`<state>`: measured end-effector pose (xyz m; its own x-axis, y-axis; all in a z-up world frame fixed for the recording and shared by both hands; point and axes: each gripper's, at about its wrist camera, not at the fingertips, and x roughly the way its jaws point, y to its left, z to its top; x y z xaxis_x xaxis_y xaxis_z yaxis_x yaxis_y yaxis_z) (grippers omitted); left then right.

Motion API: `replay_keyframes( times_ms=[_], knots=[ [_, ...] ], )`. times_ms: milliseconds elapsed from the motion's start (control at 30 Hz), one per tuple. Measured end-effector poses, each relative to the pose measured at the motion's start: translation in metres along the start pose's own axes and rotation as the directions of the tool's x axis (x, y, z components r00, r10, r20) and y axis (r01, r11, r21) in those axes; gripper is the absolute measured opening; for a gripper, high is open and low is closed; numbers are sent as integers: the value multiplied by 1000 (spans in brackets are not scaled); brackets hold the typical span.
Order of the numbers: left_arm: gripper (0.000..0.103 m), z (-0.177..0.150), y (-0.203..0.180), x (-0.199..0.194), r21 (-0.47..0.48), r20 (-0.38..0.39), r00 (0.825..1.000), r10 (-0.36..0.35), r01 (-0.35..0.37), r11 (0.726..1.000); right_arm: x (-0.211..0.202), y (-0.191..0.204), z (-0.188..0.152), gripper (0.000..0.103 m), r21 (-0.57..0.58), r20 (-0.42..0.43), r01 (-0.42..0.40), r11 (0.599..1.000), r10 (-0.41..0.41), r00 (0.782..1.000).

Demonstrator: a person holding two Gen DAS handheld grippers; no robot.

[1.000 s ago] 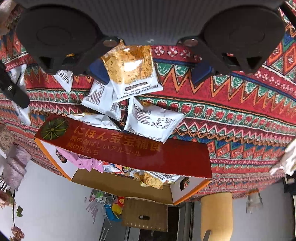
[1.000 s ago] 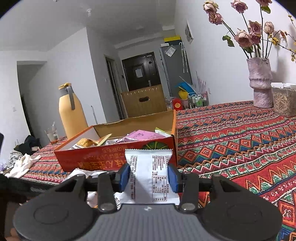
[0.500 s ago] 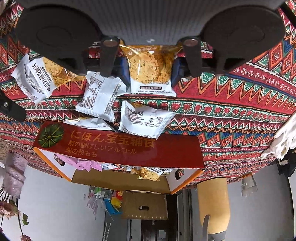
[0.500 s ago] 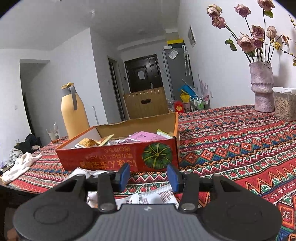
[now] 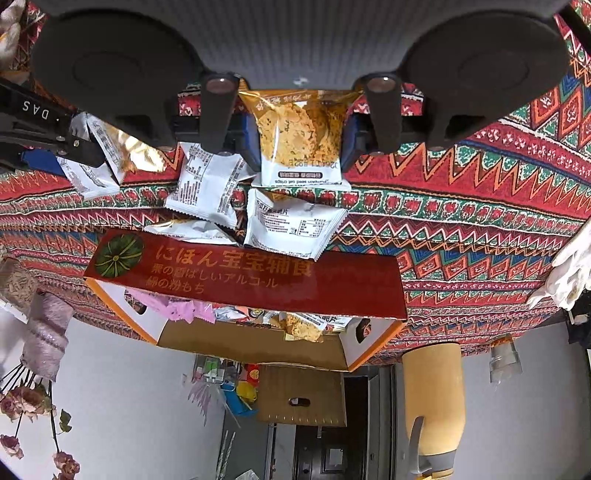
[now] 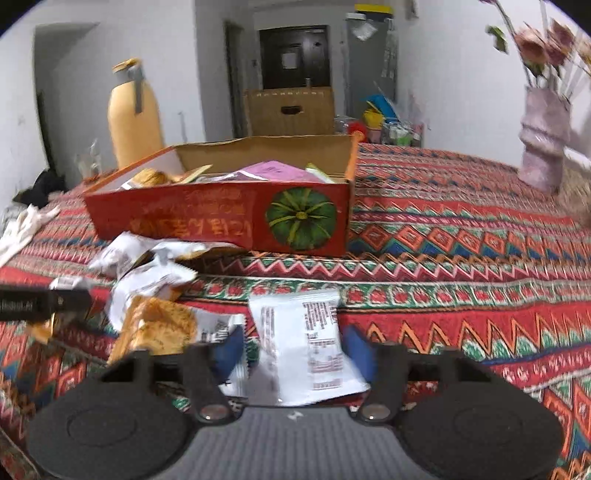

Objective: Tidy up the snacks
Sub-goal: 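Close the left tool on the round-cookie packet and lift it, then carry both packets over the box and open both tools to release them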

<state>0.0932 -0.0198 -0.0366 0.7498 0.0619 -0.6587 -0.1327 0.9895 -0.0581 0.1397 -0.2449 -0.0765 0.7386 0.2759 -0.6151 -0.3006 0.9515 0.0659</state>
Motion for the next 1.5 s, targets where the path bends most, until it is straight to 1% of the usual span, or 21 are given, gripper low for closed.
replay_keyframes(
  times_ms=[67,200,367,700,1000,1200,1433,1500],
  knots=[
    [44,1,1,-1,-1,5,1000,-6,6,1000,-4,-1,1,41,2,23,1,1000,-1,1000],
    [44,4,4,-4,-2,18,1000,-13,13,1000,-15,-5,8,41,18,74,16,1000,-18,997],
    [44,13,2,-10,10,53,998,-23,22,1000,-26,-6,22,41,23,127,26,999,-29,991],
    [44,45,-5,-17,37,142,989,-38,33,999,-31,9,56,41,18,212,15,1000,-18,977],
    [44,79,-10,-15,41,201,977,-66,59,997,-17,22,90,41,15,261,22,1000,-25,965],
    [44,106,-14,-6,34,237,968,-77,71,997,2,22,114,41,46,278,26,999,-38,960],
    [44,138,-16,17,-8,252,965,-72,76,997,31,21,139,41,76,287,38,996,-58,956],
    [44,144,-15,23,-21,264,962,-66,74,997,40,21,146,41,85,296,50,995,-73,952]
  ],
)
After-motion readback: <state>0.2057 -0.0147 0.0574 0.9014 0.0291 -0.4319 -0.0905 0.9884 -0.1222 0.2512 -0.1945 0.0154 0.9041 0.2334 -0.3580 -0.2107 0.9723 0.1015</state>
